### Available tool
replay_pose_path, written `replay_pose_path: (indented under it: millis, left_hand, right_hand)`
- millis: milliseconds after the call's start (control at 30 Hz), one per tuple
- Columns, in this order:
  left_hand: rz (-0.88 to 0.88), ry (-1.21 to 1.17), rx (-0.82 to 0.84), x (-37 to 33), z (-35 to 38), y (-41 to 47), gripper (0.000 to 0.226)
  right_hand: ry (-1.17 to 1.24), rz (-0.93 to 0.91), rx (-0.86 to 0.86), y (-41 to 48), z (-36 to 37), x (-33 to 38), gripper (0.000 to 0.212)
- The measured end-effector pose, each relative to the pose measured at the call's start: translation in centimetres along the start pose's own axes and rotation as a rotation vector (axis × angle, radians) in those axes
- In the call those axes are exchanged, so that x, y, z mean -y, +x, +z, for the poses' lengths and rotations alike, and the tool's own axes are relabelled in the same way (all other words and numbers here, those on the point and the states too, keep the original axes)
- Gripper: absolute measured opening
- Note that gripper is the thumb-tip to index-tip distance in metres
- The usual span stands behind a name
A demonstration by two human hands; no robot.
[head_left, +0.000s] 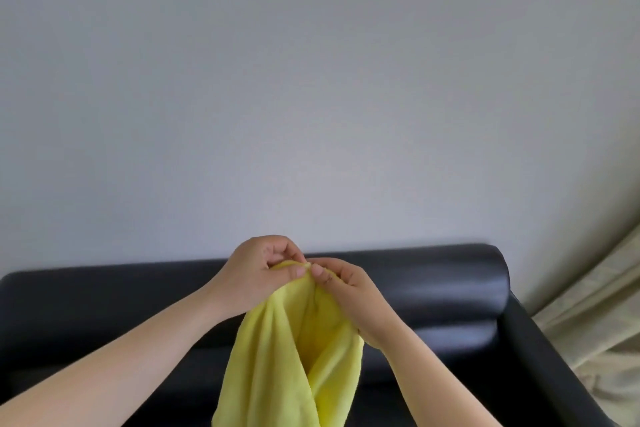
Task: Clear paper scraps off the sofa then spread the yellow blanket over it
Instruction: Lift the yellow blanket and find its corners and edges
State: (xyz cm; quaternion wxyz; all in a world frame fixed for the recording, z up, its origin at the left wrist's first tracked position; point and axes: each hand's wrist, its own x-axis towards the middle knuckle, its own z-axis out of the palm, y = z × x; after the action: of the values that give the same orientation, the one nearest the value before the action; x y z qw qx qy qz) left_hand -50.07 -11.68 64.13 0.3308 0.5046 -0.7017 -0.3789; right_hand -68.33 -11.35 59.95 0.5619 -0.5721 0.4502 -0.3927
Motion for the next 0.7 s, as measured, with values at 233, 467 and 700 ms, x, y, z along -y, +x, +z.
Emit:
replay_pose_path:
  millis: [233, 467, 700]
  left_hand:
    - [-0.025, 0.037, -0.050, 1.1, -0.7, -2.1, 0.008]
    - [-0.006, 0.090, 0.017, 3.7, -0.3, -4.1, 0.032]
    - [-0.015, 0.032, 0.156, 6.2, 0.9, -5.0, 0.041]
  right_hand:
    - [-0.239, 0.027, 0.110, -0.4, 0.7, 0.3, 0.024]
    - [-0.369, -0.152, 0.048, -0.3, 0.8, 1.8, 0.017]
    - [-0.551, -0.225, 0.016, 0.4, -0.7, 4.8, 0.015]
